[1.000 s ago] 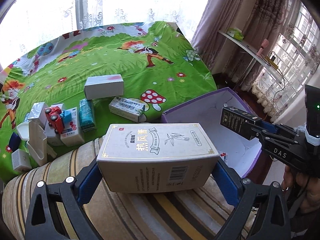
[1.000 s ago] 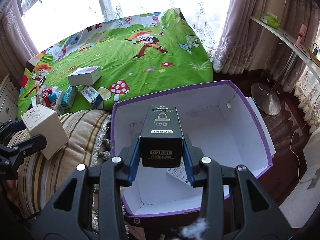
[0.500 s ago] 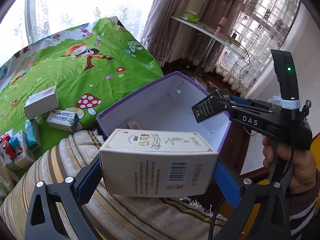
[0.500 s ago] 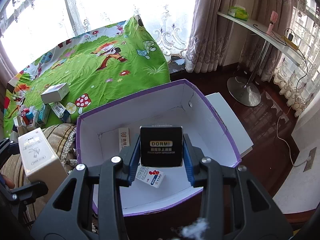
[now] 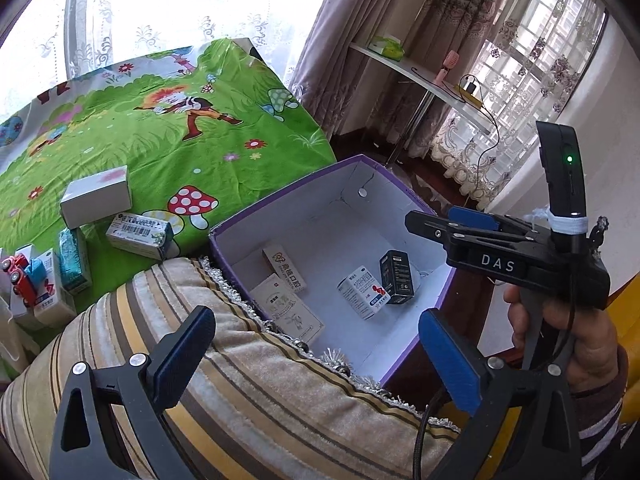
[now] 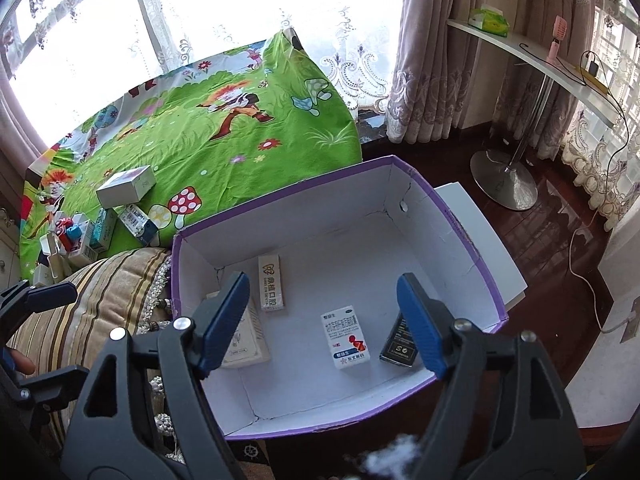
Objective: Organize rigid objects
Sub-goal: 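Grasp the white plastic bracket with the left tool while the right tool grasps the red-blue toy car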
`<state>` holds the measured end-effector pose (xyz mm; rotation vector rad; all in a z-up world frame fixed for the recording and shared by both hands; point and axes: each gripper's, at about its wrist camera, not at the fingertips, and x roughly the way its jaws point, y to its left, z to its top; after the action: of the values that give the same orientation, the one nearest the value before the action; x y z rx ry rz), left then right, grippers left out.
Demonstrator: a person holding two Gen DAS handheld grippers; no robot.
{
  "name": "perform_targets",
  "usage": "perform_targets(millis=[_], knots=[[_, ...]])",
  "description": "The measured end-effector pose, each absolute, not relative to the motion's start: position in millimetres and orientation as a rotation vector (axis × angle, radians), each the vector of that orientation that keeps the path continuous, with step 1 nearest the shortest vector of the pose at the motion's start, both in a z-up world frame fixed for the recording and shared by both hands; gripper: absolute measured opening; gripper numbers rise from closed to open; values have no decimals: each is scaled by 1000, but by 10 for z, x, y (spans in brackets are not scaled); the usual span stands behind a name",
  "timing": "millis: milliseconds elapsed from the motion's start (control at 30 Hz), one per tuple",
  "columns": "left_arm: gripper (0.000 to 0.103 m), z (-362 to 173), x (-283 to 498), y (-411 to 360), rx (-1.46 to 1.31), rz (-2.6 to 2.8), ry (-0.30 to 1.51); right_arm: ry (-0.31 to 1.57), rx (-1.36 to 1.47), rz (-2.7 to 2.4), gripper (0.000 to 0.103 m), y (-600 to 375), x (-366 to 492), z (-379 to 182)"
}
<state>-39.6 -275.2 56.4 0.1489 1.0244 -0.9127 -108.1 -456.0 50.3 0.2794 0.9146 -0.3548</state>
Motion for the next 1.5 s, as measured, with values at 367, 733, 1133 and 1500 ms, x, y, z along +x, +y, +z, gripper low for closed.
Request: perform_targets(millis=[367,733,1133,1500], knots=[[103,549,-63,-2113,-18,-811,1047,938,247,-227,80,-4140,-816,466],[98,540,304,-1041,-269,-631,1034,961,193,-76,80,-3622,-495,456],[84,161,703,-168,-526,-403,1119,975,112,93,80,-3005,-66,502],[72,-101,1018,89,-650,-314,1195,1008,110,228,80,-2529,429,416]])
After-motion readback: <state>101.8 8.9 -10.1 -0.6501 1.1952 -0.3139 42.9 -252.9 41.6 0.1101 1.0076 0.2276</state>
